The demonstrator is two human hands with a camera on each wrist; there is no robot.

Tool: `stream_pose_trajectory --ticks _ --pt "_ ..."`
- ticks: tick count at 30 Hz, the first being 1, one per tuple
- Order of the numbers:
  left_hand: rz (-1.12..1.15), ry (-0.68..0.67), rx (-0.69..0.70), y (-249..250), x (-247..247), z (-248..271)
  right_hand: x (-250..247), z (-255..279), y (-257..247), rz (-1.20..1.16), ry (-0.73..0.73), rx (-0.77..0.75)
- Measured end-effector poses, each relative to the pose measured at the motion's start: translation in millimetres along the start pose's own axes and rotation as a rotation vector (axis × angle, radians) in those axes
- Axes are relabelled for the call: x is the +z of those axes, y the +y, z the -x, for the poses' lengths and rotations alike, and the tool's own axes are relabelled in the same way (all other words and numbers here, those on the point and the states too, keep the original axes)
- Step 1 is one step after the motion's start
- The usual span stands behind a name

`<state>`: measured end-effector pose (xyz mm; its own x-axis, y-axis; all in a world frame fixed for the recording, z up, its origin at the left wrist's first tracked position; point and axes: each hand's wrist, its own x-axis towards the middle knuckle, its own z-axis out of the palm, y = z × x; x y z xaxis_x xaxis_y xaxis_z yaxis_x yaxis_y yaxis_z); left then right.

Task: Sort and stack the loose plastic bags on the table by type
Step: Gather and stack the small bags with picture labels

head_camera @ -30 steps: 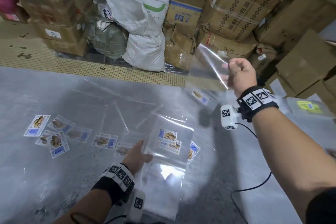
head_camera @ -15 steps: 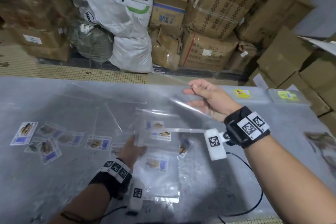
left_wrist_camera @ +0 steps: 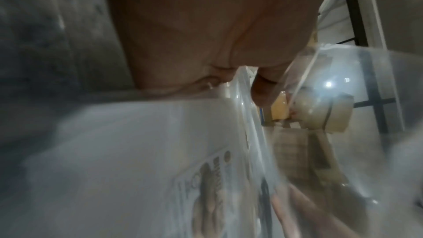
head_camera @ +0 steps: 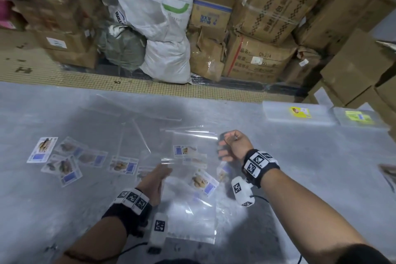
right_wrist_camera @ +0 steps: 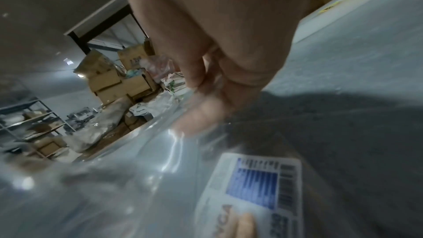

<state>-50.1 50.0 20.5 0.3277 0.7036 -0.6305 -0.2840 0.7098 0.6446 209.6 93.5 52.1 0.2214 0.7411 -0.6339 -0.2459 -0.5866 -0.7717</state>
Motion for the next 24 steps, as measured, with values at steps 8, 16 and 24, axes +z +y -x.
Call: stream_pose_trajectory --ticks 8,16,24 --pt "0.054 0.017 -0.028 8.0 5.8 2.1 21.2 -16.6 -6.2 0.163 0.082 -0.18" --pt "-0.172 0.01 0.065 -7.4 -2.4 -8.2 15.1 -10.9 3.2 0.493 -0.02 -0.442" --pt "-0.231 0.06 0.068 -10.7 -4.7 -14.1 2.1 34.3 59.0 0.779 0.105 -0.274"
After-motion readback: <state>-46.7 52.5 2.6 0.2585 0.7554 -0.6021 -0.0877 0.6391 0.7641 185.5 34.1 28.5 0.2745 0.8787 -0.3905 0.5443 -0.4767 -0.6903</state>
